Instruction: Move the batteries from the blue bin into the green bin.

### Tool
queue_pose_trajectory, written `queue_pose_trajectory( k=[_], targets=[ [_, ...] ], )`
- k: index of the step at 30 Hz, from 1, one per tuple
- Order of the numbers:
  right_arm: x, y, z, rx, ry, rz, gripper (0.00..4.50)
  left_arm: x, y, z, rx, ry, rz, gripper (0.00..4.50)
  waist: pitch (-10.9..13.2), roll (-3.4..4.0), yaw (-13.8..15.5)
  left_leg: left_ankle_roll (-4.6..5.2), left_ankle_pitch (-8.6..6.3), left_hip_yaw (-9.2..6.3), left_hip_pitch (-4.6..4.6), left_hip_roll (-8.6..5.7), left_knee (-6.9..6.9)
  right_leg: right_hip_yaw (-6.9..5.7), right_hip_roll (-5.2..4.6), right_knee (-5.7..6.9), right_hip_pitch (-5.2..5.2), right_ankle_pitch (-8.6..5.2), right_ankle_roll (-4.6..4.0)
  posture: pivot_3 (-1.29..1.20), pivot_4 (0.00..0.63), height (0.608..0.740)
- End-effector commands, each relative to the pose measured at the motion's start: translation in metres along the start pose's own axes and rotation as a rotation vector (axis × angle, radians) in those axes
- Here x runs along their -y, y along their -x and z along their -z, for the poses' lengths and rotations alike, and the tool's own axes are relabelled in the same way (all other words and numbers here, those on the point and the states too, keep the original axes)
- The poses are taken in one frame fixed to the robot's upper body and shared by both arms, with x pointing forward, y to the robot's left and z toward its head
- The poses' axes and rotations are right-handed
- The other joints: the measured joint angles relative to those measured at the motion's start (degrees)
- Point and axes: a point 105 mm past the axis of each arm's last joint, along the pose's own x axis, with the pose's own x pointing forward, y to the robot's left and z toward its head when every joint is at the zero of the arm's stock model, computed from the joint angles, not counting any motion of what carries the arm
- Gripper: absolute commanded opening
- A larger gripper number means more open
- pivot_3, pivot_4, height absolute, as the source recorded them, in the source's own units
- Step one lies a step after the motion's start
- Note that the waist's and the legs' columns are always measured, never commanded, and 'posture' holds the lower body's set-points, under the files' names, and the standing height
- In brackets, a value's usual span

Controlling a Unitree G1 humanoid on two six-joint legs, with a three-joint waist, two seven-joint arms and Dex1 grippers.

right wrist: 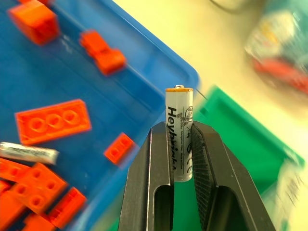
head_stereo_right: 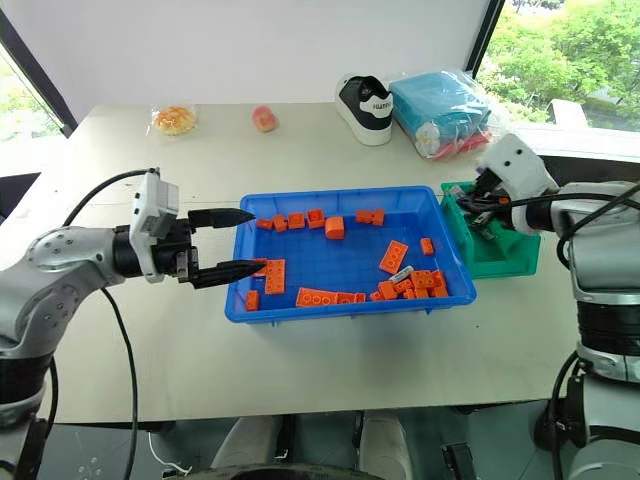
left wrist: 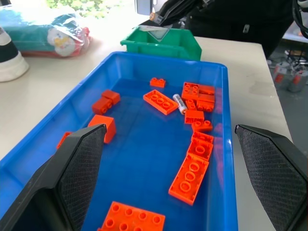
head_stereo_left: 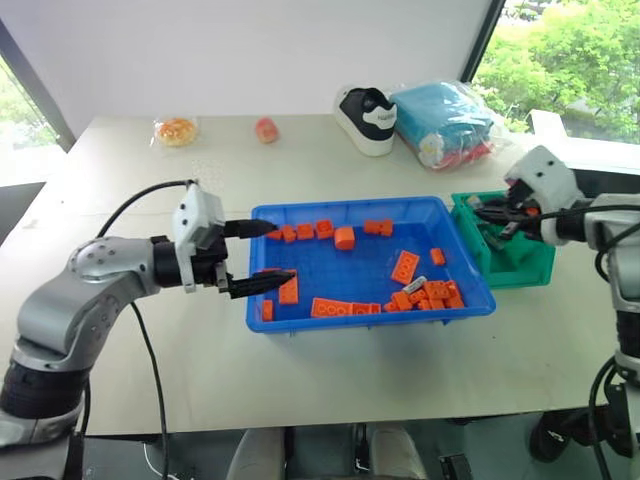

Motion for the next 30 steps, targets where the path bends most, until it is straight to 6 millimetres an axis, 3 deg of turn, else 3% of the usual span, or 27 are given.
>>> queue_pose_trajectory(
  k=[1,7,10,12,15,17,21,26,30],
  targets=[
    [0.009,0.002,0.004,-0.013,0.017,0.064,1.45,-0.002,-0.004,-0.01,0.028,-0.054,0.015,4.5,0.0,0.0,0.15,0.01,0.0,0.0,-0.05,-0.01,0.01,0.0,0.0,0.0,-0.03,0.01,0.0,0.0,0.15,0.707],
    [0.02,-0.002,-0.002,-0.022,0.092,0.134,4.49,-0.003,-0.005,-0.011,0.034,-0.067,0.017,4.5,0.01,0.0,0.39,0.05,0.0,0.0,-0.09,-0.03,0.06,0.0,0.0,0.0,-0.04,0.02,-0.01,0.0,0.15,0.707],
    [0.025,0.001,-0.01,-0.008,0.116,0.141,4.49,-0.002,-0.003,-0.009,0.032,-0.069,0.008,4.5,0.01,0.01,0.41,0.05,0.0,0.0,-0.1,-0.03,0.07,0.0,0.0,-0.01,-0.04,0.02,0.0,0.0,0.15,0.707],
    [0.024,0.003,-0.03,0.054,0.144,0.118,4.49,0.0,-0.002,-0.008,0.032,-0.068,0.0,4.5,0.02,0.01,0.38,0.06,0.0,-0.02,-0.1,-0.03,0.07,0.0,0.0,-0.02,-0.04,0.01,0.0,0.0,0.15,0.707],
    [0.007,0.003,-0.055,0.134,0.208,0.001,4.49,0.001,-0.001,-0.008,0.031,-0.068,-0.006,4.5,0.04,-0.02,0.33,0.06,-0.01,-0.04,-0.11,0.0,0.06,0.0,0.04,-0.04,-0.05,0.01,0.0,0.0,0.15,0.707],
    [-0.015,0.002,-0.058,0.136,0.301,-0.153,4.49,0.002,-0.001,-0.008,0.031,-0.07,-0.008,4.5,0.03,-0.02,0.39,0.06,-0.01,-0.07,-0.1,0.0,0.04,0.0,0.05,-0.04,-0.04,0.01,0.0,0.0,0.15,0.707],
    [-0.036,-0.008,-0.042,0.036,0.456,-0.367,4.49,0.002,-0.001,-0.01,0.03,-0.076,-0.013,4.5,0.04,-0.03,0.44,0.07,-0.01,-0.13,-0.11,-0.01,0.06,-0.03,0.07,-0.18,0.03,0.0,0.01,0.0,0.15,0.707],
    [-0.041,-0.026,-0.015,-0.101,0.575,-0.525,4.49,0.004,0.0,-0.011,0.033,-0.082,-0.022,4.5,0.05,-0.01,0.39,0.07,-0.02,-0.08,-0.12,-0.01,0.08,-0.03,0.07,-0.38,0.01,0.01,0.03,0.0,0.15,0.707],
    [-0.044,-0.037,-0.009,-0.134,0.675,-0.599,4.49,0.006,0.001,-0.01,0.033,-0.079,-0.04,4.5,0.05,-0.01,0.28,0.08,-0.02,-0.07,-0.12,-0.01,0.02,-0.03,0.09,-0.36,0.09,0.04,0.02,0.0,0.15,0.707]
  ],
)
